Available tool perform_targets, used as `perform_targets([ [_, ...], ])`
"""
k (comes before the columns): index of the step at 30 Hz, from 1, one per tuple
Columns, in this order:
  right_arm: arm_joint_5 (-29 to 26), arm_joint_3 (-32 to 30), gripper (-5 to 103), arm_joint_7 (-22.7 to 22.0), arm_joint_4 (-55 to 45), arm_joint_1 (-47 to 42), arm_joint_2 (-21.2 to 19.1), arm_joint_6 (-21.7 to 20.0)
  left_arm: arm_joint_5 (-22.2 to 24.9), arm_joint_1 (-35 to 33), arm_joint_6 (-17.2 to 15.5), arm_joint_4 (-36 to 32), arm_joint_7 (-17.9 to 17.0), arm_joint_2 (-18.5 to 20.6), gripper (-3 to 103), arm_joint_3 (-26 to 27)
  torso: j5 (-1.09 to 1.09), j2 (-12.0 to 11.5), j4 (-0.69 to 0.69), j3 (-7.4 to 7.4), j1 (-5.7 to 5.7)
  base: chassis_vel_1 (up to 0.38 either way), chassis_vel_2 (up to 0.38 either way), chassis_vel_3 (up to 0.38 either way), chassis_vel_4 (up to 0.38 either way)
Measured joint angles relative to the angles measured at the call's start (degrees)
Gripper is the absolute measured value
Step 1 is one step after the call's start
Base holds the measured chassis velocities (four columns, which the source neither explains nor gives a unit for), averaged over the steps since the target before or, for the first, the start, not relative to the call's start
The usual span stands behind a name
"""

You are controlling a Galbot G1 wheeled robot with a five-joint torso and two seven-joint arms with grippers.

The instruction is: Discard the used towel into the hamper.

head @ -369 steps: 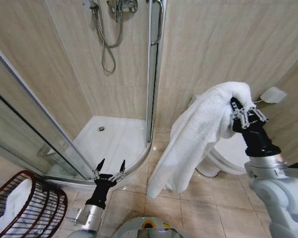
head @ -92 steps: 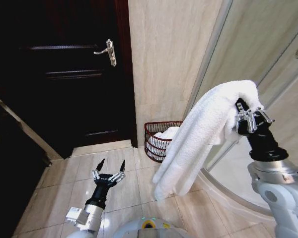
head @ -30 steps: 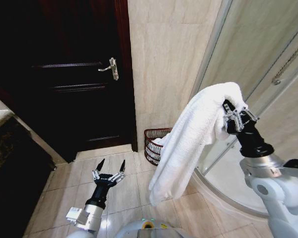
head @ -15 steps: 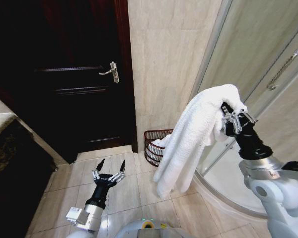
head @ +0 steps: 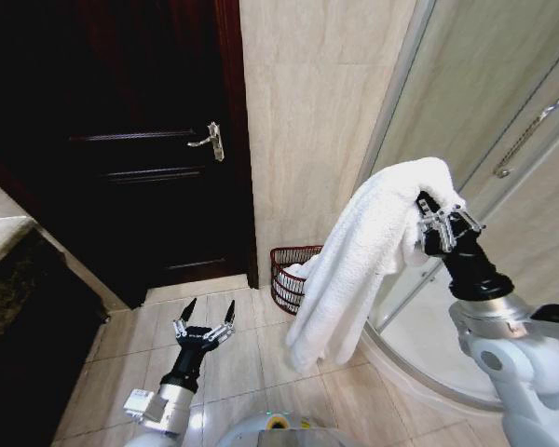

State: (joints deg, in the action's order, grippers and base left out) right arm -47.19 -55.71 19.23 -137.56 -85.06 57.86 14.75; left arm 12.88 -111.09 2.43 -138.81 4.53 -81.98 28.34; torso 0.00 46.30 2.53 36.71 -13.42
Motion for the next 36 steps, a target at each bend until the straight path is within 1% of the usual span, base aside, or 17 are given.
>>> perform_targets([
  [3, -0.01, 0.16, 8, -0.01, 0.1, 0.18, -0.1, -0.02, 0.0, 0.0, 0.0, 0.0, 0.0, 0.0, 100, 0.0, 0.0, 0.98, 0.0, 0.57, -0.44, 0.0, 0.0, 0.0, 0.0],
  [7, -0.01, 0.23, 8, -0.09, 0.11, 0.22, -0.2, -0.07, 0.0, 0.0, 0.0, 0.0, 0.0, 0.0, 100, 0.0, 0.0, 1.76, 0.0, 0.96, -0.8, 0.0, 0.0, 0.0, 0.0],
  [8, -0.01, 0.23, 8, -0.14, 0.18, 0.25, -0.24, -0.14, 0.0, 0.0, 0.0, 0.0, 0.0, 0.0, 100, 0.0, 0.0, 2.77, 0.0, 1.54, -1.24, 0.0, 0.0, 0.0, 0.0],
  [10, -0.01, 0.22, 8, -0.15, 0.22, 0.23, -0.24, -0.15, 0.0, 0.0, 0.0, 0.0, 0.0, 0.0, 100, 0.0, 0.0, 3.41, 0.0, 1.88, -1.54, 0.0, 0.0, 0.0, 0.0],
  [16, -0.01, 0.23, 8, -0.66, 0.13, 0.25, -0.12, -0.15, 0.0, 0.0, 0.0, 0.0, 0.0, 0.0, 100, 0.0, 0.0, 4.69, 0.0, 2.6, -2.1, 0.0, 0.0, 0.0, 0.0],
  [19, 0.15, 0.22, 8, -1.91, -0.45, 0.35, -0.1, -0.32, 0.0, 0.0, 0.0, 0.0, 0.0, 0.0, 100, 0.0, 0.0, 5.7, 0.0, 3.14, -2.57, 0.0, 0.0, 0.0, 0.0],
  [20, 0.15, 0.22, 8, -1.91, -0.45, 0.35, -0.1, -0.32, 0.0, 0.0, 0.0, 0.0, 0.0, 0.0, 100, 0.0, 0.0, 5.7, 0.0, 3.14, -2.57, 0.0, 0.0, 0.0, 0.0],
  [23, 0.11, -0.02, 8, -3.35, -1.25, 0.34, -0.01, -1.33, 0.0, 0.0, 0.0, 0.0, 0.0, 0.0, 100, 0.0, 0.0, 6.81, 0.0, 3.8, -3.03, 0.0, 0.0, 0.0, 0.0],
  [24, 0.11, -0.02, 8, -3.35, -1.25, 0.34, -0.01, -1.33, 0.0, 0.0, 0.0, 0.0, 0.0, 0.0, 100, 0.0, 0.0, 6.81, 0.0, 3.8, -3.03, 0.0, 0.0, 0.0, 0.0],
  [25, 0.06, -0.03, 8, -4.11, -1.57, 0.3, 0.24, -1.86, 0.0, 0.0, 0.0, 0.0, 0.0, 0.0, 100, 0.0, 0.0, 7.1, 0.0, 3.96, -3.16, 0.0, 0.0, 0.0, 0.0],
  [26, -0.04, 0.02, 8, -5.9, -2.18, 0.11, 0.87, -2.96, 0.0, 0.0, 0.0, 0.0, 0.0, 0.0, 100, 0.0, 0.0, 7.62, 0.0, 4.22, -3.41, 0.0, 0.0, 0.0, 0.0],
  [28, -0.16, 0.12, 8, -6.49, -2.39, -0.02, 1.1, -3.35, 0.0, 0.0, 0.0, 0.0, 0.0, 0.0, 100, 0.0, 0.0, 7.77, 0.0, 4.3, -3.48, 0.0, 0.0, 0.0, 0.0],
  [30, -0.64, 0.73, 8, -8.28, -3.07, -0.53, 2.01, -4.53, 0.0, 0.0, 0.0, 0.0, 0.0, 0.0, 100, 0.0, 0.0, 8.6, 0.0, 4.76, -3.86, 0.0, 0.0, 0.0, 0.0],
  [31, -0.64, 0.73, 8, -8.28, -3.07, -0.53, 2.01, -4.53, 0.0, 0.0, 0.0, 0.0, 0.0, 0.0, 100, 0.0, 0.0, 8.6, 0.0, 4.76, -3.86, 0.0, 0.0, 0.0, 0.0],
  [36, -1.05, 1.29, 8, -9.51, -3.68, -0.55, 2.35, -5.13, 0.0, 0.0, 0.0, 0.0, 0.0, 0.0, 100, 0.0, 0.0, 10.13, 0.0, 5.58, -4.56, 0.0, 0.0, 0.0, 0.0],
])
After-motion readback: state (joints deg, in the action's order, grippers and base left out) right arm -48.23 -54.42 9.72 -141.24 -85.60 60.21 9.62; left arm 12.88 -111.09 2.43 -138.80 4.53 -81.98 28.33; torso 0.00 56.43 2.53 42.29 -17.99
